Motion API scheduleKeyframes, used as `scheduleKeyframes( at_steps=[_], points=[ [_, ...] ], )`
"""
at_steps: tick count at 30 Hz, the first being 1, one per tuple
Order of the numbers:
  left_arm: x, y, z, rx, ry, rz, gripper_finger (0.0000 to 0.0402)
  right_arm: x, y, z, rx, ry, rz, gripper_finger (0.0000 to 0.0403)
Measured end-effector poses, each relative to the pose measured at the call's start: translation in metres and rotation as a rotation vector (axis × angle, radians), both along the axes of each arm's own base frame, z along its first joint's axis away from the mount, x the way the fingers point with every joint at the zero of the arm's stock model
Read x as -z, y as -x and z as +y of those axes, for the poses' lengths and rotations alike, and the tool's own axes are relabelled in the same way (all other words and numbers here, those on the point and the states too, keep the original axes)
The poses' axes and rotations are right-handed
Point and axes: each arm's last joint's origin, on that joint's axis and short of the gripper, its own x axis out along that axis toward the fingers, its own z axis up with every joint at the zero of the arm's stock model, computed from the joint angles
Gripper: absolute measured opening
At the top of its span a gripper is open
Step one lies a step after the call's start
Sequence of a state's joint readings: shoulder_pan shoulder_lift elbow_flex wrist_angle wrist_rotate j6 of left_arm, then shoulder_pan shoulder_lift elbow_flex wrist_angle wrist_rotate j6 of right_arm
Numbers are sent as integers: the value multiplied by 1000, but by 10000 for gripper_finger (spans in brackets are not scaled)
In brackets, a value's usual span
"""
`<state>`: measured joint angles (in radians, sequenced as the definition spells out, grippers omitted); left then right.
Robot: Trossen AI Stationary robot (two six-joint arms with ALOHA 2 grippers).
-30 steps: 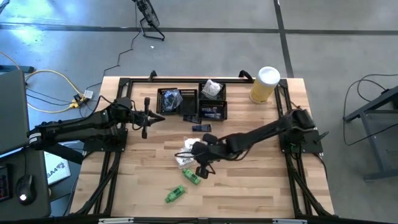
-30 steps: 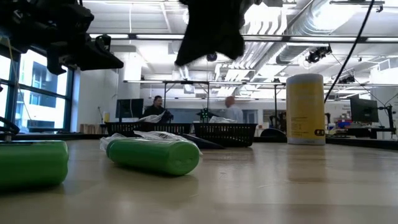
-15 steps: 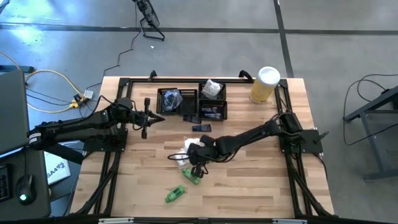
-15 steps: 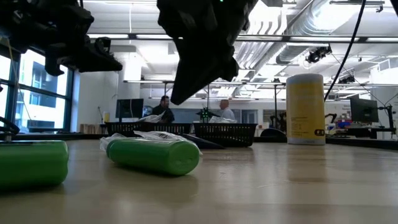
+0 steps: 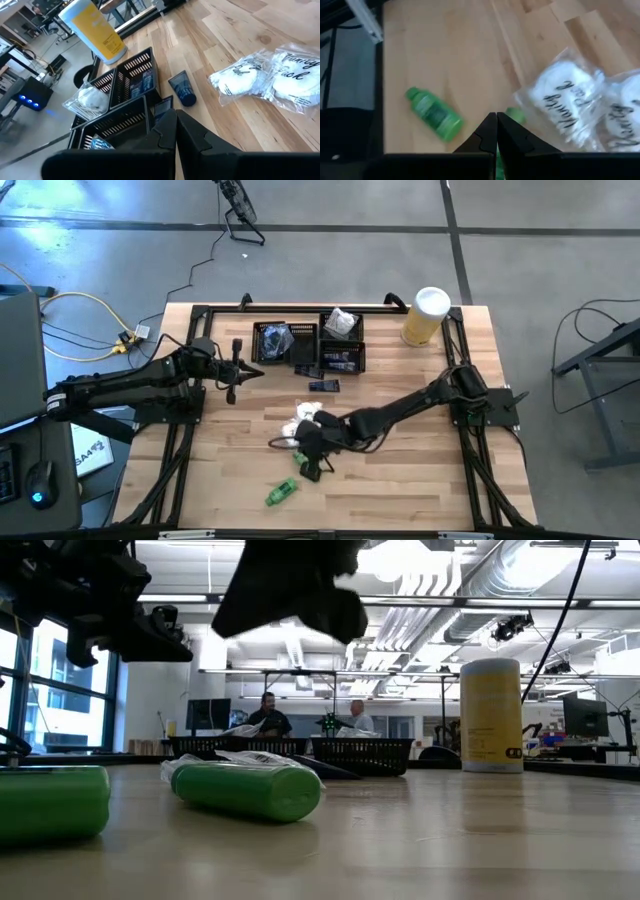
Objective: Pick & Place Travel size toiletries
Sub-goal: Put the top green shampoo bottle into the right black bin
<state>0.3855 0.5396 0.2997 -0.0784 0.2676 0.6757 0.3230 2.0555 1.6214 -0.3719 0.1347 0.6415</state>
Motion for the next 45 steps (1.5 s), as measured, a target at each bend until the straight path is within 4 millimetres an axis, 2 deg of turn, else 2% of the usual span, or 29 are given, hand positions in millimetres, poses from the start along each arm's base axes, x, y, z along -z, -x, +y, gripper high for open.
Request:
scheduleKeyframes(
  at_steps=[10, 14, 19, 22, 26, 36, 40, 45],
  points=[
    [0, 0, 1, -37, -13, 3, 1, -21, -2, -2, 34, 25, 20, 3],
    [0, 0, 1, -40, -15, 3, 1, -10, -4, -2, 37, 34, 46, 3],
    [-1, 0, 1, -41, -18, -3, 1, 25, -17, 4, 19, -19, 96, 2],
    [0, 0, 1, -43, -19, -1, 1, 33, -24, 7, 9, -22, 137, 2],
    [-1, 0, 2, -41, -25, -3, 1, 30, -34, 10, -5, -29, 166, 2],
    [1, 0, 1, -41, -20, 9, 1, 31, -42, -1, -43, -59, 173, 4],
    [1, 0, 1, -40, -18, 15, 1, 32, -41, -1, -76, -38, 184, 26],
    [1, 0, 1, -40, -17, 15, 1, 33, -40, -1, -81, -32, 187, 97]
  ],
)
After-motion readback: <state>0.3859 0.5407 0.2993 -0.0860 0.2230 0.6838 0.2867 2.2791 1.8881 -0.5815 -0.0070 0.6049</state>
